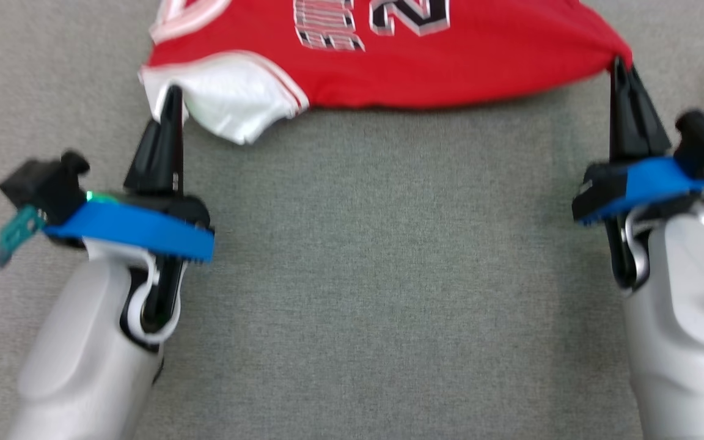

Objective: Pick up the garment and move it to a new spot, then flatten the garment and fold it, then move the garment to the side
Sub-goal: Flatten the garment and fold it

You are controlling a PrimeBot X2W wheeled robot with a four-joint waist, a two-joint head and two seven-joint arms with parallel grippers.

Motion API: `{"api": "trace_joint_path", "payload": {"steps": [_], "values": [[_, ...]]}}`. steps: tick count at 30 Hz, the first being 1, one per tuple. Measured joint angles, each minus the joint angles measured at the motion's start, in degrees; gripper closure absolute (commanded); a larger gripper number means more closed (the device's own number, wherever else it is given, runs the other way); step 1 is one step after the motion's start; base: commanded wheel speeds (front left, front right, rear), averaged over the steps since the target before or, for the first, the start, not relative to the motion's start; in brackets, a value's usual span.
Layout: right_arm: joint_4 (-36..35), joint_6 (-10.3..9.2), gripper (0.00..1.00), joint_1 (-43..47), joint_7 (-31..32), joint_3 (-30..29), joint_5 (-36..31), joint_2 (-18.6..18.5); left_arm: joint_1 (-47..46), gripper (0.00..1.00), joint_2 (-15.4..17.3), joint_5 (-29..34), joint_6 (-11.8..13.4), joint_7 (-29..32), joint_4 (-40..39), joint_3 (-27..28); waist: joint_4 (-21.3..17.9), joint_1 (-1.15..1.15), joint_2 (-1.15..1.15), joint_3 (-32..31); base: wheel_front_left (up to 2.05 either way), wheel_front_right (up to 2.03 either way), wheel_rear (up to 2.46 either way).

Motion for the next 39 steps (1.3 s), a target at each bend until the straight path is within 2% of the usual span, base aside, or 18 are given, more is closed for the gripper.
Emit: {"api": "trace_joint_path", "payload": {"steps": [4,11,18,22,27,34,39], "values": [[-5.89,0.00,1.00,8.66,-0.01,0.86,3.61,-0.01,8.48,1.00,0.68,0.46,0.97,-0.16,-5.70,1.82,0.21,-0.01,0.00,-3.68,0.00,0.00,0.00],[-14.57,0.00,1.00,24.49,0.45,1.98,7.89,-0.01,25.58,1.00,2.66,0.05,4.83,0.12,-19.84,3.30,-0.07,-0.02,0.00,-11.17,0.00,0.00,0.00],[-26.87,0.00,1.00,37.37,6.23,1.83,10.61,0.00,39.59,1.00,7.77,1.56,11.00,3.43,-36.18,3.55,-0.81,-0.02,0.00,-17.07,0.00,0.00,0.00],[-33.46,-0.01,1.00,43.50,10.92,0.85,10.66,-0.04,43.70,1.00,10.23,2.16,13.04,6.62,-41.91,3.16,-0.69,-0.02,0.00,-18.20,0.00,0.00,0.00],[-35.73,-0.01,1.00,45.76,15.03,1.12,10.71,-0.01,45.63,1.00,10.89,0.66,14.03,9.13,-41.99,2.96,-0.98,-0.01,0.00,-17.67,0.00,0.00,0.00],[-29.22,-0.01,1.00,42.97,17.73,2.27,9.73,-0.02,42.92,1.00,10.29,0.92,13.35,9.77,-35.20,1.59,-1.62,0.00,0.00,-15.64,0.00,0.00,0.00],[-25.39,-0.01,1.00,39.60,18.46,2.55,9.71,-0.03,38.13,1.00,8.88,1.65,11.95,9.12,-31.39,0.99,-1.73,0.00,0.00,-14.01,0.00,0.00,0.00]]}}
